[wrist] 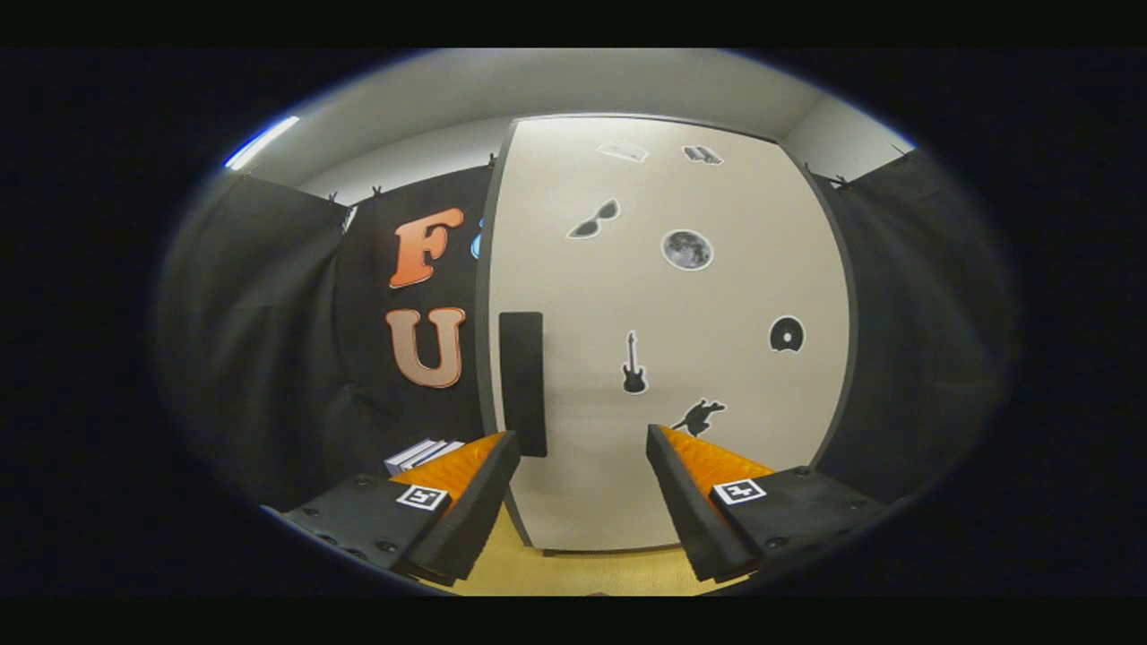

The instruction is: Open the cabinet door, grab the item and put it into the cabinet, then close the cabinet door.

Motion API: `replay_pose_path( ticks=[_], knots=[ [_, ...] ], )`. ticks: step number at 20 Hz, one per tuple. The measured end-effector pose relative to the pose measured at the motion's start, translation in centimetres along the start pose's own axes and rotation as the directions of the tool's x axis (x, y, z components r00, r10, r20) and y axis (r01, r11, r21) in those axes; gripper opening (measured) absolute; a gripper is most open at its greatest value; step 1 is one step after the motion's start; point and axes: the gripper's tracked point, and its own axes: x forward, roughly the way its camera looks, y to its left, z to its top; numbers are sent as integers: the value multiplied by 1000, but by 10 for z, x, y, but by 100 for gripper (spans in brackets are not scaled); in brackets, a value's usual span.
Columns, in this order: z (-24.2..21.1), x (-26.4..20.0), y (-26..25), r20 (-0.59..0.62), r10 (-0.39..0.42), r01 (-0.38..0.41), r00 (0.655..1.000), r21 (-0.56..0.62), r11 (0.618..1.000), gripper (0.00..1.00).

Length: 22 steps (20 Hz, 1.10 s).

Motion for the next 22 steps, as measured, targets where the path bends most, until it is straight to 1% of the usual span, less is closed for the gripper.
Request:
replay_pose_path(
  ticks=[4, 14, 19, 22],
  knots=[
    [1, -36, -34, -4, -49, 49, 999, -8, 999, 93],
    [12, -141, -153, 13, -153, 153, 988, -1, 988, 92],
    [2, -182, -200, 15, -166, 166, 986, 15, 986, 92],
    [-7, -207, -234, 12, -191, 190, 982, 22, 981, 93]
  ],
)
